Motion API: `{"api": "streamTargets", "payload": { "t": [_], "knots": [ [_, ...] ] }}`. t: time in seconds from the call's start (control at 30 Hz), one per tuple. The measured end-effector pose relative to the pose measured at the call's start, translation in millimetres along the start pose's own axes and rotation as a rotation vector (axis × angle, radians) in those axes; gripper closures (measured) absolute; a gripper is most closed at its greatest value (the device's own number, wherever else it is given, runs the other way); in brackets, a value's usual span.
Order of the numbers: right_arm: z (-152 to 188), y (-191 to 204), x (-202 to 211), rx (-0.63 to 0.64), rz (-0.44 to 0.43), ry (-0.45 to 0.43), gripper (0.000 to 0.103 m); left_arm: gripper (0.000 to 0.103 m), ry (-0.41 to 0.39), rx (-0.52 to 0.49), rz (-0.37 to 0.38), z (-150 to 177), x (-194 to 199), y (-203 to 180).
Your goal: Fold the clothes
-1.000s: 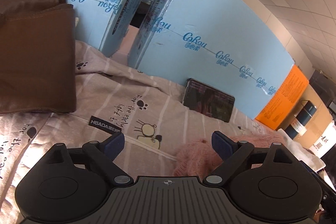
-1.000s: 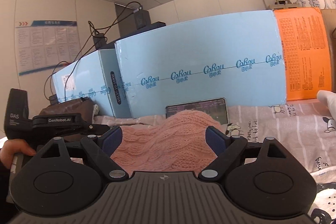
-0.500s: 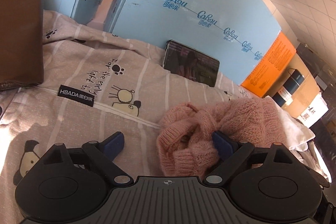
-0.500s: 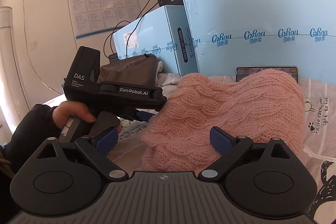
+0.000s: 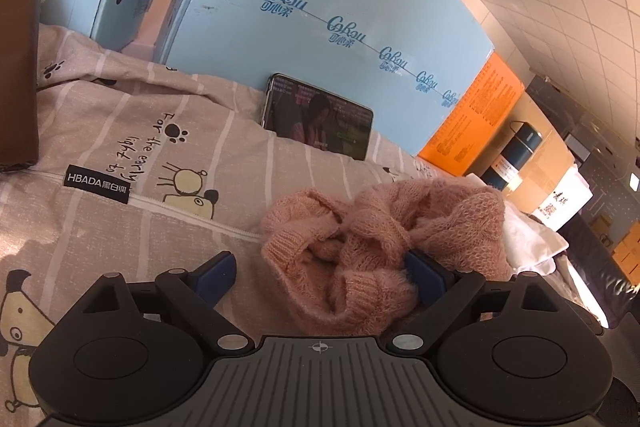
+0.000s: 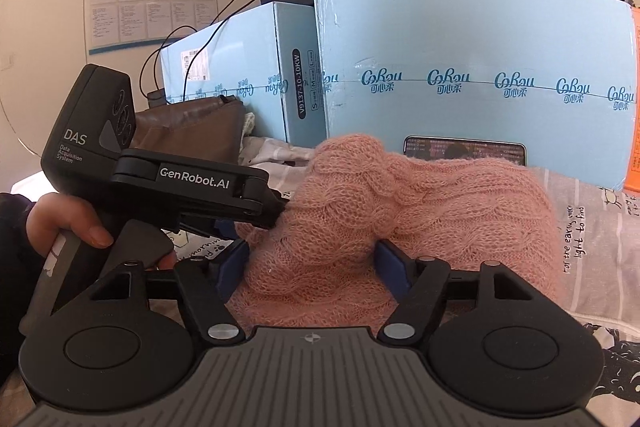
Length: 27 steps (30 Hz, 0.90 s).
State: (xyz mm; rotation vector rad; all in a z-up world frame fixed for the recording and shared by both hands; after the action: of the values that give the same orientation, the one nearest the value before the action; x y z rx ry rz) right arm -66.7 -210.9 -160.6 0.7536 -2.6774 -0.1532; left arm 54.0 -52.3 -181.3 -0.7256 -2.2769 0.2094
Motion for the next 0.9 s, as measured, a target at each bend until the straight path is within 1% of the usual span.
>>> {"api": "streamTargets", "payload": {
  "t": [0.03,0.1,0.13,0.17,0.23,0.33,0.43,0.53,0.63,0.77,0.8,0.83,0.87,0.9],
  "knots": [
    [-0.3,-1.4,0.5,-0.002,0.004,-0.006,0.051,0.010,-0.001,0.005,-0.001,-0.3,-0.2,0.5],
    [-0.3,-2.8,1.2,0.002,0.012,-0.012,0.066,0.010,-0.003,0.015,-0.002,-0.8,-0.5,1.6],
    [-0.6,-3.4,2.4,0.005,0.013,-0.018,0.070,0.010,-0.007,0.036,0.005,-2.2,0.1,4.2],
    [-1.2,-4.0,4.6,0.006,0.012,-0.028,0.078,0.010,-0.011,0.058,0.013,-3.7,0.7,6.8],
    [-3.5,-6.4,10.0,-0.009,-0.003,-0.053,0.083,0.010,-0.020,0.101,0.029,-6.6,1.8,12.2],
    [-9.2,-12.3,21.2,-0.055,-0.029,-0.101,0.083,0.010,-0.025,0.155,0.067,-9.5,3.3,17.4],
    [-16.5,-17.6,38.0,-0.100,-0.059,-0.167,0.083,0.010,0.001,0.152,0.093,-7.6,-0.6,13.7],
    [-24.0,-25.6,56.4,-0.127,-0.054,-0.235,0.083,0.010,0.045,0.118,0.077,-1.3,-9.2,6.8],
    [-29.8,-36.5,75.9,-0.162,-0.036,-0.311,0.083,0.010,0.042,0.065,0.032,4.2,-13.5,-0.8],
    [-33.9,-51.4,99.3,-0.214,0.000,-0.410,0.083,0.011,0.007,0.008,0.017,9.3,-14.3,-11.9],
    [-33.7,-54.5,102.5,-0.226,0.009,-0.424,0.083,0.020,0.005,-0.010,0.029,10.8,-14.8,-15.5],
    [-33.6,-57.6,105.8,-0.237,0.018,-0.438,0.083,0.036,0.004,-0.027,0.041,12.3,-15.3,-19.2],
    [-33.4,-60.4,108.6,-0.248,0.025,-0.450,0.083,0.044,0.010,-0.041,0.046,13.5,-17.2,-21.6],
    [-33.0,-62.6,109.3,-0.261,0.023,-0.459,0.083,0.059,0.013,-0.053,0.041,14.7,-19.2,-22.9]
  ]
}}
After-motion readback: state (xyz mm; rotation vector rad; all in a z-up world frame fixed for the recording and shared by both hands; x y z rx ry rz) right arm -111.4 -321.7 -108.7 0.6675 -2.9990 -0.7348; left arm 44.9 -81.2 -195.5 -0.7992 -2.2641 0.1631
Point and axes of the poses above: each gripper's, at about its wrist camera, not at the fingertips, and x roughly against the way its jaws point, y to its left, z to its underside, the point moved 5 cm from there along -x, roughly the way its jaws point, and after that the axes turned 15 degrees about -z, right-handed, at the moved point
